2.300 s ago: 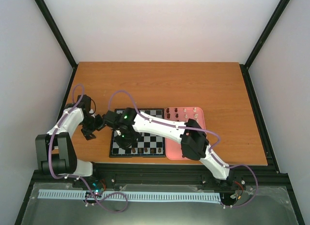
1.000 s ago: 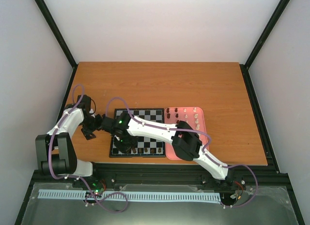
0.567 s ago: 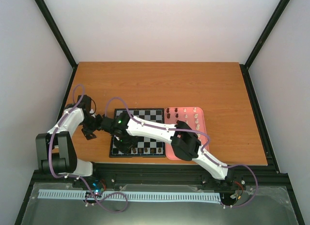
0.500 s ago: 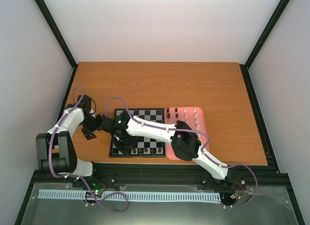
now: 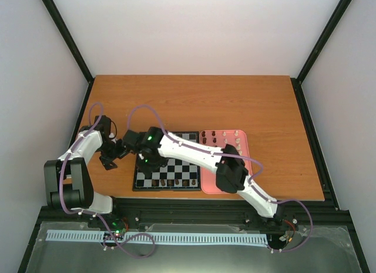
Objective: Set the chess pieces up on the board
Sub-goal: Place the chess piece on the chessboard, then pick up the chess piece from the storage box.
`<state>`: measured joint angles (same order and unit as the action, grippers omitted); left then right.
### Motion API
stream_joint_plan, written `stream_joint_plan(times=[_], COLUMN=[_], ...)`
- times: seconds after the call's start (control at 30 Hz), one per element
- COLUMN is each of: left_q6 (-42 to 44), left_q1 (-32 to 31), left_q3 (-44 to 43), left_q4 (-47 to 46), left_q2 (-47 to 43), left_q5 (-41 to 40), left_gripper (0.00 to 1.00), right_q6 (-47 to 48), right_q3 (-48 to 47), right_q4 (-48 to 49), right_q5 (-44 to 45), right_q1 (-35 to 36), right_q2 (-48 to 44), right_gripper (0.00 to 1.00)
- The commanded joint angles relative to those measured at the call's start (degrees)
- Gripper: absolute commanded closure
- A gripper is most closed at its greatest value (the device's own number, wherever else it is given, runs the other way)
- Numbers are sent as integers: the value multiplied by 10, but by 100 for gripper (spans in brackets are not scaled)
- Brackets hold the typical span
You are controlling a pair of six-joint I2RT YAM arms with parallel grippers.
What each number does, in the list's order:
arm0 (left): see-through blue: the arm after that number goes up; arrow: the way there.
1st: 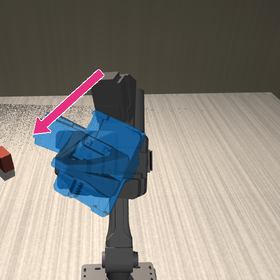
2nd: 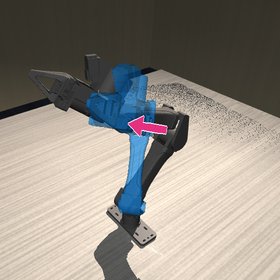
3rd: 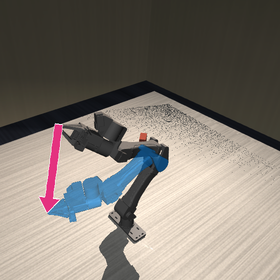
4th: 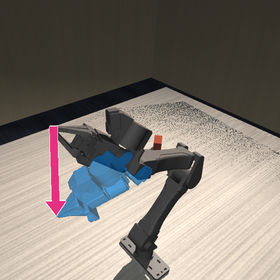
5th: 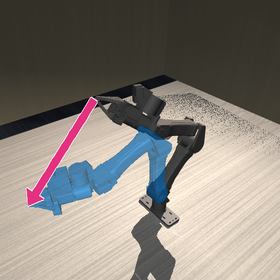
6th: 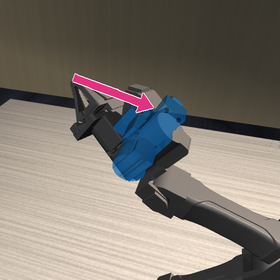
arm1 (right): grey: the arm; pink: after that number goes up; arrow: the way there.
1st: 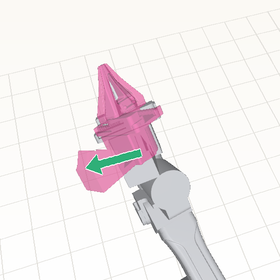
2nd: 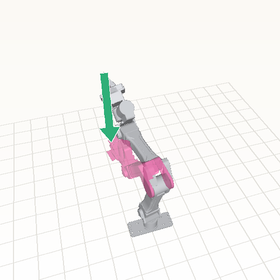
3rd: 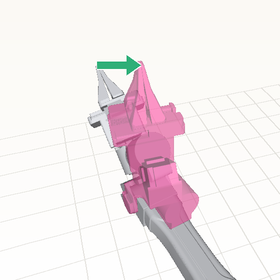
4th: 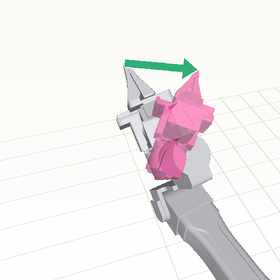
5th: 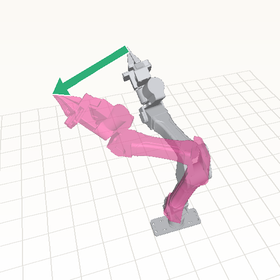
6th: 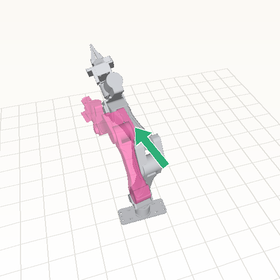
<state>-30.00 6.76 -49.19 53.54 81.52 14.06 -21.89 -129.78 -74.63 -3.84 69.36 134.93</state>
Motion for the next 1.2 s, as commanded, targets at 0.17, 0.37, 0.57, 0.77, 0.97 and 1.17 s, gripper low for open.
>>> stream_joint_plan(times=[0.17,0.37,0.57,0.77,0.97,1.17], left_q6=[7,6,9,9,10,11], left_q1=[6,6,6,6,6,6], left_q3=[-14,-22,-24,-27,-33,-31], left_q4=[-9,-7,-6,-4,-2,-3], left_q2=[10,15,21,29,34,37], left_q5=[9,11,3,-2,-5,-10], left_gripper=[0,0,0,0,0,0], right_q6=[-17,15,36,49,52,55], right_q3=[170,266,293,299,299,303], right_q4=[29,83,111,128,133,133], right_q5=[88,105,106,94,103,102], right_q1=[-151,-253,-292,-305,-314,-317], right_q2=[-152,-168,-150,-125,-112,-109], right_gripper=[45,46,47,49,54,62])
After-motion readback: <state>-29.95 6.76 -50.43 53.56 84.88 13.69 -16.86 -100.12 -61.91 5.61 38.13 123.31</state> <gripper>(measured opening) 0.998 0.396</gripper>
